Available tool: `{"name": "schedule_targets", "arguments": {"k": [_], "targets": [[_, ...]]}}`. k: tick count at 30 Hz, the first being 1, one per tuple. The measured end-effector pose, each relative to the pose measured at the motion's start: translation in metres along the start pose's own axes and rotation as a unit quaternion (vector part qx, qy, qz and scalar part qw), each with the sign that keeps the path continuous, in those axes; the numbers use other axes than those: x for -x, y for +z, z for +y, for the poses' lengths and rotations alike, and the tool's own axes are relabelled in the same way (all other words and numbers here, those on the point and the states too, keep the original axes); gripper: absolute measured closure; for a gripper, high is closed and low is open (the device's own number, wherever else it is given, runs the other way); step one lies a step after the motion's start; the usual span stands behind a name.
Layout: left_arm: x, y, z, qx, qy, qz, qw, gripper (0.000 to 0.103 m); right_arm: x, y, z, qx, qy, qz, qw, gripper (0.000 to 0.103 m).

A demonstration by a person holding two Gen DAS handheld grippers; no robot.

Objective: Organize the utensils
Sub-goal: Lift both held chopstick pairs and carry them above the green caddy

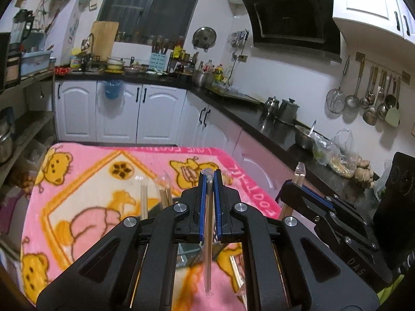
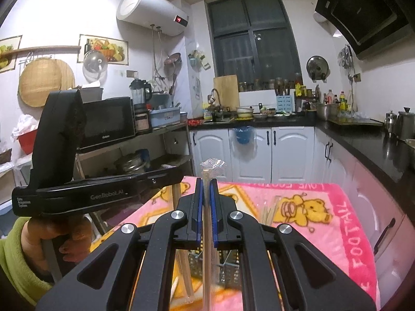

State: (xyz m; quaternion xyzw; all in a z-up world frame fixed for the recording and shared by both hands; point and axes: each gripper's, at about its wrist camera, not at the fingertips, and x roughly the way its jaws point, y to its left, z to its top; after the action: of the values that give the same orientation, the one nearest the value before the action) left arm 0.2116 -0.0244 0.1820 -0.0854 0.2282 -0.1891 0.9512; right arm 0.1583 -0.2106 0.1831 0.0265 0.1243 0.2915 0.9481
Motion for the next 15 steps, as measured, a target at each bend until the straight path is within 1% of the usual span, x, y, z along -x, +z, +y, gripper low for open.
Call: {"name": "schedule_targets", "arguments": {"k": [7, 15], "targets": [[0.002, 0.019, 0.0, -0.007, 0.004, -0.022, 0.9997, 0.1, -0.006, 0.011, -0.005, -0.003, -0.005, -0.012, 1.0, 0.097], [0.004, 0.043, 0.01, -0.005, 0.02, -0.05, 0.9985, 0.1, -0.018, 0.028, -0.013, -0.013, -0.006, -0.033, 0.999, 0.097]]}}
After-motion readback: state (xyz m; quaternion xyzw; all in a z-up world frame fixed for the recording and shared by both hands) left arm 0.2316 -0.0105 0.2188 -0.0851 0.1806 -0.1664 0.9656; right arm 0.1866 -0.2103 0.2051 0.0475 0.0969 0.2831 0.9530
